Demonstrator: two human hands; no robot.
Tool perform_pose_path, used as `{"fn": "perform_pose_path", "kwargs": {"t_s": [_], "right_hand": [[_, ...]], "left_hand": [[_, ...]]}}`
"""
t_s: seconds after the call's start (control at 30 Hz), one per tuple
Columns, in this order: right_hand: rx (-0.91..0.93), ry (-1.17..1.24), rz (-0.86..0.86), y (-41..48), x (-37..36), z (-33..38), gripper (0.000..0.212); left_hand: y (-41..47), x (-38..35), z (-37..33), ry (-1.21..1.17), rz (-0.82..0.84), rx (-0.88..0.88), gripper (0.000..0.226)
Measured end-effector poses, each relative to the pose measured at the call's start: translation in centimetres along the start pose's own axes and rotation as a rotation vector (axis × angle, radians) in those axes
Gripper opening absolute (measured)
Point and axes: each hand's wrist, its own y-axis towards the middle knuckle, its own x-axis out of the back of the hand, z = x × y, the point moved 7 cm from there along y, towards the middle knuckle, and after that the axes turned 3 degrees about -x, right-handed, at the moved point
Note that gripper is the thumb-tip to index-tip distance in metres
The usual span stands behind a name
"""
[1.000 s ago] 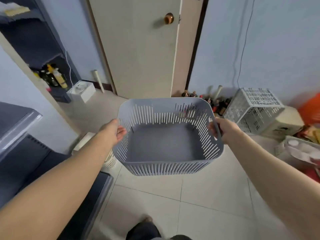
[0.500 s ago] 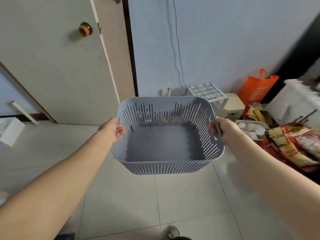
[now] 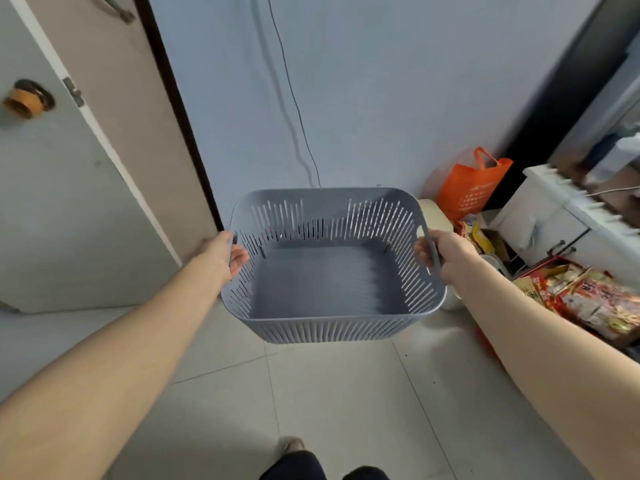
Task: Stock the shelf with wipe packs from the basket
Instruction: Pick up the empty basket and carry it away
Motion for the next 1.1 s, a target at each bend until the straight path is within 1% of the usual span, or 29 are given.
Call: {"fn": "perform_pose_path", "kwargs": {"t_s": [0.13,0.2,0.27,0.43,0.57,0.77,0.93,1.1], "right_hand": [[0.010,0.060,-0.045,4.1,1.2,4.8,0.029],[0.035,0.084,-0.078,6.6,1.9,7.2,0.029],[0.053,0.088,-0.092,9.5,2.3,9.7,0.029],[0.020,0.053,-0.058,17.3,2.1,15.5,0.030],[0.017,0.006,-0.034,22.6,1.1,19.9,0.029],[0.003,-0.082,-0.016,29.0,-1.9,25.1,0.025],[-0.001,-0.085,-0.050,33.8,-3.7,28.0,0.028],[-0.023,-0.090,-0.080,38.8,-3.5,30.1,0.029]], "left_hand": [[3.6,-6.9,-2.9,0.027,0.057,-0.001,0.030],[5.2,-10.2,-4.2,0.041,0.070,-0.011,0.027],[6.9,-13.5,-5.2,0.037,0.078,-0.013,0.029],[10.6,-20.3,-6.9,0.033,0.041,-0.016,0.032],[13.2,-24.2,-7.5,0.006,-0.011,0.008,0.028],[18.1,-28.6,-9.0,-0.042,-0.069,0.066,0.028],[22.7,-32.7,-11.1,-0.015,-0.060,0.067,0.032],[25.9,-37.2,-11.5,0.012,-0.051,0.097,0.037]]}}
